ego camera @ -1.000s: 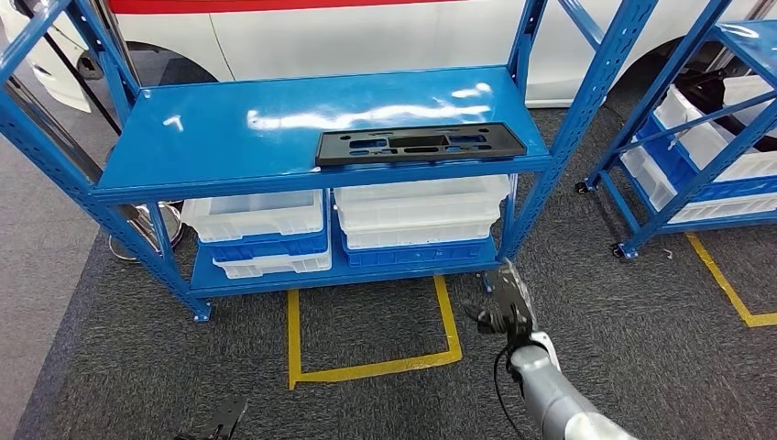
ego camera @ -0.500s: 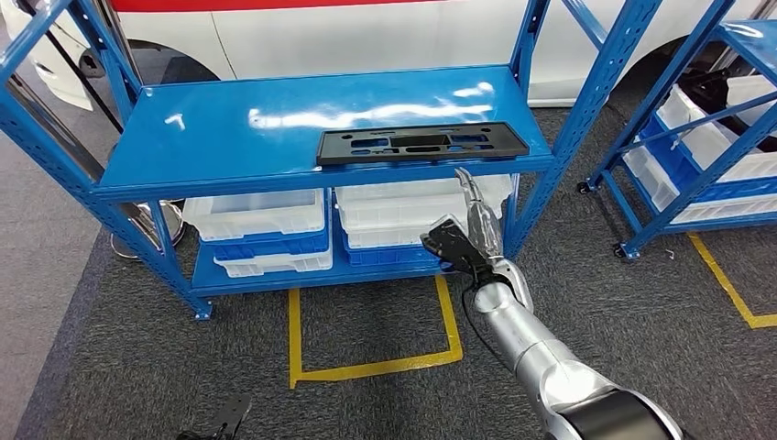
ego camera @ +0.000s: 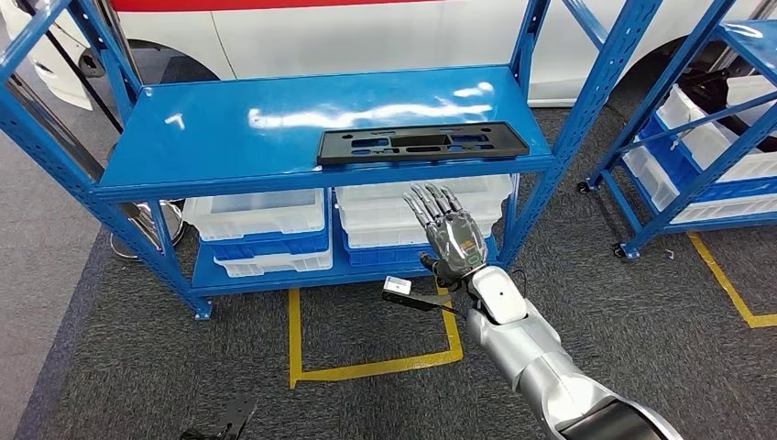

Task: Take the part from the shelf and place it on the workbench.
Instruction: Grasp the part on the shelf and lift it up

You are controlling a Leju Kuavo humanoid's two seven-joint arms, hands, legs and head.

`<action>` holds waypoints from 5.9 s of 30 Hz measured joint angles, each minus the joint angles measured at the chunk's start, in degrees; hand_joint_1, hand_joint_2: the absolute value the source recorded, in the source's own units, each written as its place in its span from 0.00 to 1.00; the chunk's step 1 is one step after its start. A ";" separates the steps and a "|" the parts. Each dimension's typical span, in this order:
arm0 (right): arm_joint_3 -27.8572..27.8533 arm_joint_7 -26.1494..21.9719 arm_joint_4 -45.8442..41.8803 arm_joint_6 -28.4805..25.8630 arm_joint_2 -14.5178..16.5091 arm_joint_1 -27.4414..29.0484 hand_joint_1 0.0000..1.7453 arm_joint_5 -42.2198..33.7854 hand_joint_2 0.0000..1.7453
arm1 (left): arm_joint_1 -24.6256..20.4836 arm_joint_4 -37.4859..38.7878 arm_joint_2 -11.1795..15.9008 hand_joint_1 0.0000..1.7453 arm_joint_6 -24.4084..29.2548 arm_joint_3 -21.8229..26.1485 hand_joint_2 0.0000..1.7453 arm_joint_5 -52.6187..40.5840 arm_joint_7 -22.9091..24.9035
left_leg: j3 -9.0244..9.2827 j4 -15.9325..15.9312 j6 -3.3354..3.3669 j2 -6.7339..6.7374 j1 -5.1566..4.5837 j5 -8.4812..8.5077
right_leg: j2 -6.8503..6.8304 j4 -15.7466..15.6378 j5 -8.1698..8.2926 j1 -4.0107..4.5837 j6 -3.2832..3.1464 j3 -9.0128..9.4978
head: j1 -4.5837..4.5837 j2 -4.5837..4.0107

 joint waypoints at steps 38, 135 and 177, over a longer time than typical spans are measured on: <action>0.40 1.86 0.63 -0.02 -2.87 -0.39 0.00 -1.15 1.00 | -0.19 0.00 0.00 0.00 -0.61 -0.73 0.00 -0.74 0.95 | -0.09 0.09 0.00 -0.01 0.00 0.00 | -0.01 0.02 0.01 0.00 0.01 -0.04 | 0.00 0.00; 9.39 1.78 -0.20 0.32 -1.49 -2.43 0.00 -9.82 1.00 | -0.37 0.19 0.05 0.00 -0.66 -0.67 0.00 -2.99 2.92 | -6.88 2.92 -0.90 -0.56 0.63 3.55 | 0.15 1.50 0.18 -0.13 -0.19 -2.36 | -0.61 -0.02; 9.39 11.17 4.88 10.94 -4.25 -3.92 1.00 -9.83 1.00 | 0.23 0.46 0.22 0.00 -0.68 0.68 0.00 -2.82 1.34 | -7.06 2.90 0.30 -1.00 0.87 2.94 | 0.26 1.34 1.93 0.15 -1.38 -4.30 | -1.05 -0.02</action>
